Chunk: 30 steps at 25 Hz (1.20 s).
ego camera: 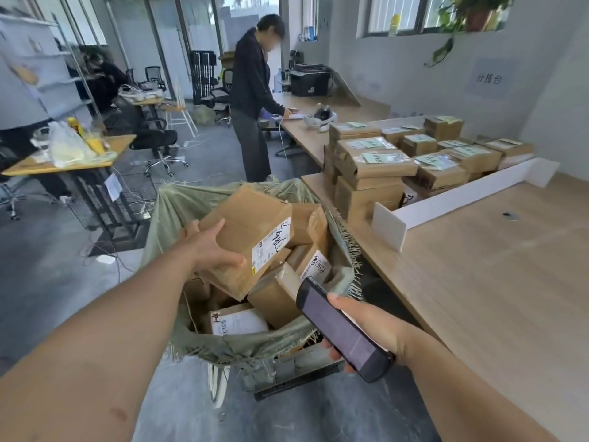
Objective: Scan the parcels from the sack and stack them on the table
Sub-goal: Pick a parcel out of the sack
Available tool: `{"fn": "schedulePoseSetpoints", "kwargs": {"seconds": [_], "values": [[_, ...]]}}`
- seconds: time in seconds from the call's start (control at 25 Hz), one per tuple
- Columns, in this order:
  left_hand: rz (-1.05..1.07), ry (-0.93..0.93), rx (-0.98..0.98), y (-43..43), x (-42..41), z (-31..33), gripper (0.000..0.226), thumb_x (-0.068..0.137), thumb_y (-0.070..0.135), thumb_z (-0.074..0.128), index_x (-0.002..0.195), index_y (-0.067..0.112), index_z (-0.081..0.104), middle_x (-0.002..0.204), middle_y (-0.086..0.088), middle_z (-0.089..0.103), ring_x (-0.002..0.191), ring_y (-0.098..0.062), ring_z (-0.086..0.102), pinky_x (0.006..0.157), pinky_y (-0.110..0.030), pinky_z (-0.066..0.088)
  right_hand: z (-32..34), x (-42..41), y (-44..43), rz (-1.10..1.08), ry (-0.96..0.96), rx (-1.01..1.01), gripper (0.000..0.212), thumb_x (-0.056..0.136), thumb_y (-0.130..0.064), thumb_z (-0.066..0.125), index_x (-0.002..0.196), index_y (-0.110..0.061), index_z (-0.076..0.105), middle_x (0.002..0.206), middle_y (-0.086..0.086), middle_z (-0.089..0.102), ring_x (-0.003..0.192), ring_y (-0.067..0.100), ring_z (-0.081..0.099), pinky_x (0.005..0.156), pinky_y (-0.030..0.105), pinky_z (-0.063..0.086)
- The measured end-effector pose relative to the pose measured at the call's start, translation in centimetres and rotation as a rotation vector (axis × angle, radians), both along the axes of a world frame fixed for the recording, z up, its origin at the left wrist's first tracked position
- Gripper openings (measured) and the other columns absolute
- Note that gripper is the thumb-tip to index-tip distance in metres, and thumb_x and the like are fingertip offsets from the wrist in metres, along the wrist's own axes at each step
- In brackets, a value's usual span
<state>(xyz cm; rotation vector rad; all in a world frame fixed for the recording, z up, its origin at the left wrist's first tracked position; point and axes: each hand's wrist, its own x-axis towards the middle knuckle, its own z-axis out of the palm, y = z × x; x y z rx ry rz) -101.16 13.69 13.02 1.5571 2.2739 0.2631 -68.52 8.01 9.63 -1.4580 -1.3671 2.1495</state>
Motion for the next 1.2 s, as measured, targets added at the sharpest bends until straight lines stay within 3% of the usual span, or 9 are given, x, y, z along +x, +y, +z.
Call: {"fn": "schedulePoseSetpoints", "kwargs": {"seconds": [0.24,0.4,0.52,0.68,0.8,0.96,1.04,1.12,1.2], "values": [[0.124,0.029,-0.059,0.1,-2.8,-0.8,0.117,0.057,0.063,0.077,0.151,0.043,0.008,0.157,-0.004,-0.002,0.144,-0.033,0.003,0.112,-0.052,0.024,0.3,-0.7,3.2,0.047,-0.046,0.04,0.06,0.096,-0.06,0.047,0.108,-0.003,0.063,0.089,0.021,0.062,0.082,0.036,0.056,0.058,0.037,0.049],[0.203,0.033,-0.123,-2.4,-4.2,-0.8,0.122,0.054,0.068,0.074,0.151,0.041,0.005,0.157,-0.009,0.006,0.143,-0.032,0.008,0.112,-0.047,0.026,0.6,-3.0,4.2,0.118,-0.027,0.021,0.062,0.097,-0.058,0.046,0.11,0.0,0.063,0.09,0.019,0.063,0.074,0.027,0.061,0.058,0.036,0.051],[0.209,0.037,-0.197,-4.2,-4.1,-1.7,0.122,0.058,0.069,0.073,0.152,0.04,0.001,0.158,-0.011,0.007,0.143,-0.033,0.006,0.111,-0.046,0.025,0.4,-4.4,4.7,0.197,-0.018,0.01,0.067,0.096,-0.059,0.047,0.117,0.003,0.06,0.097,0.021,0.062,0.08,0.027,0.06,0.061,0.037,0.052],[0.174,0.142,-0.333,-4.1,-2.4,-3.9,0.137,0.036,0.079,0.068,0.149,0.046,-0.002,0.157,-0.012,0.01,0.141,-0.037,0.009,0.11,-0.05,0.03,0.1,-4.9,5.0,0.248,-0.024,-0.013,0.064,0.095,-0.06,0.047,0.11,0.001,0.061,0.097,0.022,0.06,0.084,0.031,0.057,0.06,0.036,0.05],[0.17,0.195,-0.37,-3.1,-0.7,-4.5,0.135,0.038,0.079,0.069,0.149,0.043,0.0,0.153,-0.015,0.007,0.14,-0.039,0.011,0.107,-0.053,0.032,-0.4,-4.6,5.2,0.261,-0.017,-0.029,0.059,0.098,-0.057,0.044,0.107,-0.001,0.059,0.095,0.022,0.058,0.086,0.033,0.053,0.06,0.036,0.048],[0.22,0.107,-0.396,-3.3,-0.3,-6.9,0.127,0.058,0.077,0.068,0.15,0.038,-0.01,0.156,-0.015,-0.009,0.143,-0.04,0.008,0.111,-0.054,0.026,-1.1,-3.9,5.6,0.234,-0.034,-0.06,0.058,0.098,-0.057,0.046,0.11,-0.001,0.059,0.095,0.019,0.06,0.076,0.024,0.061,0.062,0.035,0.051],[0.218,0.135,-0.431,-2.9,-0.5,-7.6,0.129,0.055,0.08,0.067,0.149,0.039,-0.012,0.156,-0.015,-0.012,0.143,-0.041,0.009,0.111,-0.056,0.024,-1.4,-3.7,5.9,0.214,-0.059,-0.063,0.059,0.098,-0.056,0.044,0.11,-0.001,0.059,0.094,0.018,0.061,0.074,0.023,0.061,0.06,0.034,0.051],[0.194,0.124,-0.487,-1.9,-0.6,-6.8,0.136,0.047,0.085,0.065,0.15,0.039,-0.01,0.157,-0.014,-0.015,0.145,-0.04,0.002,0.112,-0.061,0.02,-1.4,-3.5,6.2,0.194,-0.075,-0.078,0.058,0.098,-0.055,0.044,0.109,0.0,0.059,0.09,0.017,0.062,0.071,0.021,0.061,0.057,0.032,0.05],[0.154,0.148,-0.466,-0.6,-0.4,-5.6,0.127,0.053,0.087,0.06,0.153,0.032,0.002,0.158,-0.014,-0.015,0.146,-0.037,-0.008,0.112,-0.065,0.011,-1.4,-3.3,6.2,0.185,-0.063,-0.088,0.061,0.098,-0.056,0.045,0.111,0.001,0.058,0.088,0.016,0.062,0.069,0.021,0.061,0.057,0.032,0.05]]}}
